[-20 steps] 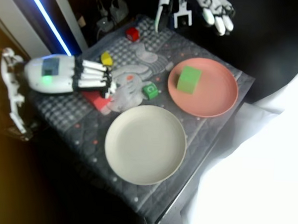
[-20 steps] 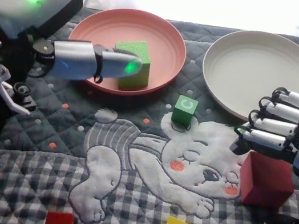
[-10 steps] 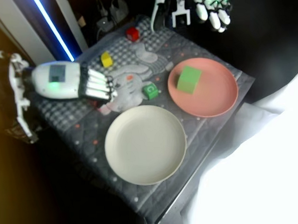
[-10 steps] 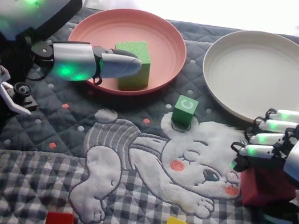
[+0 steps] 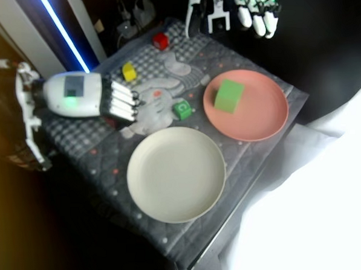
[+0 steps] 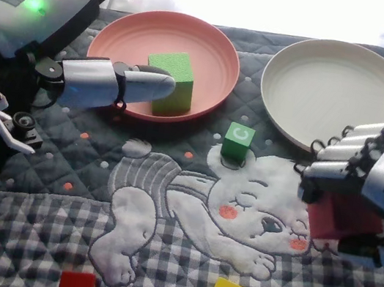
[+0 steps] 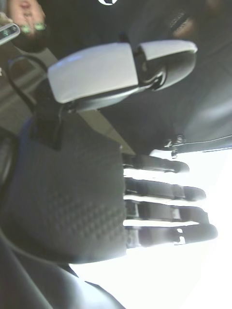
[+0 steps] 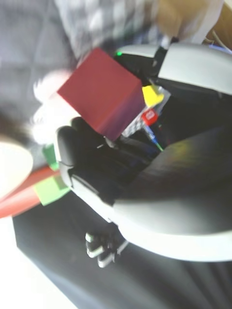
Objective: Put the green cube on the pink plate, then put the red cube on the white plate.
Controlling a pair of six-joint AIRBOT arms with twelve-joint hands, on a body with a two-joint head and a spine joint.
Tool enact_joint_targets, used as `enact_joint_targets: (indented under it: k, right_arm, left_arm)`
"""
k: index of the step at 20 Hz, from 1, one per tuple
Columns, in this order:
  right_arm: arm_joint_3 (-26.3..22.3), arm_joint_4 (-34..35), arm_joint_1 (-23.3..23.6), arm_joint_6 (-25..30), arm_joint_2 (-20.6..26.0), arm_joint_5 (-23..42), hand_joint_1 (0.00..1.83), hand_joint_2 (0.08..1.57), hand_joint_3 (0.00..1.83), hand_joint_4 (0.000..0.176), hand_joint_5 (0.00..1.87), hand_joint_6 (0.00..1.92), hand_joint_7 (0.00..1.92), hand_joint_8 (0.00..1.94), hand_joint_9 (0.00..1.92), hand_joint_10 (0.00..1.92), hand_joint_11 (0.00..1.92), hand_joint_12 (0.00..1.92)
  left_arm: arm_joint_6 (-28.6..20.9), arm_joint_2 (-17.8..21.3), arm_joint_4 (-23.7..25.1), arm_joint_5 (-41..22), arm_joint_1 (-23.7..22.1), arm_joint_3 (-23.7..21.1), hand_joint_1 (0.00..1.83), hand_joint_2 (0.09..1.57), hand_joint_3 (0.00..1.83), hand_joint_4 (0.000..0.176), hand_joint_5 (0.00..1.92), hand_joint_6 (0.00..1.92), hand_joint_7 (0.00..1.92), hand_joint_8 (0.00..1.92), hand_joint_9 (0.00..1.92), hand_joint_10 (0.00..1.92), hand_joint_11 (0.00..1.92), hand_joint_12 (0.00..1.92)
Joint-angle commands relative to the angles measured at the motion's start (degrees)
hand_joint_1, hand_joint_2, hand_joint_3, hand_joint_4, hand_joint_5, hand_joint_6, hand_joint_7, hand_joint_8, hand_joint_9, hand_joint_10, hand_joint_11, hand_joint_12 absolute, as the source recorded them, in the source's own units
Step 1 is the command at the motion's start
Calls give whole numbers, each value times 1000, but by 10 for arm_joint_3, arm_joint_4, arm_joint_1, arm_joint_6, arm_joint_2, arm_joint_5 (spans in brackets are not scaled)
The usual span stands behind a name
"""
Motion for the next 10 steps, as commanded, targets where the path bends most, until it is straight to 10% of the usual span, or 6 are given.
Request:
enact_joint_targets:
  k: [1, 4, 7, 10]
  right_arm:
    - [-4, 12, 10, -2, 7, -86, 1351, 1190, 8, 0, 848, 1270, 824, 1218, 694, 1461, 537, 1749]
    - [0, 12, 29, -2, 9, -98, 1342, 1217, 4, 0, 829, 1293, 757, 1350, 643, 1526, 530, 1861]
    - [15, 12, 52, -2, 1, -98, 1352, 1206, 0, 0, 748, 1355, 850, 1244, 699, 1496, 359, 1890]
    - [46, 12, 86, -2, -17, -78, 1355, 1207, 0, 0, 757, 1199, 840, 1331, 703, 1561, 624, 1919]
  left_arm:
    - [-2, 5, 5, -72, -5, -1, 540, 979, 6, 109, 164, 0, 221, 0, 87, 272, 0, 1004]
    - [-2, 5, 1, -74, -3, -1, 512, 989, 3, 135, 166, 1, 216, 2, 110, 259, 0, 1166]
    - [-2, 4, 1, -78, -3, -1, 512, 990, 1, 126, 185, 4, 236, 5, 148, 233, 0, 1205]
    - [-2, 4, 5, -85, -3, -3, 535, 998, 3, 130, 190, 5, 231, 1, 145, 225, 0, 1190]
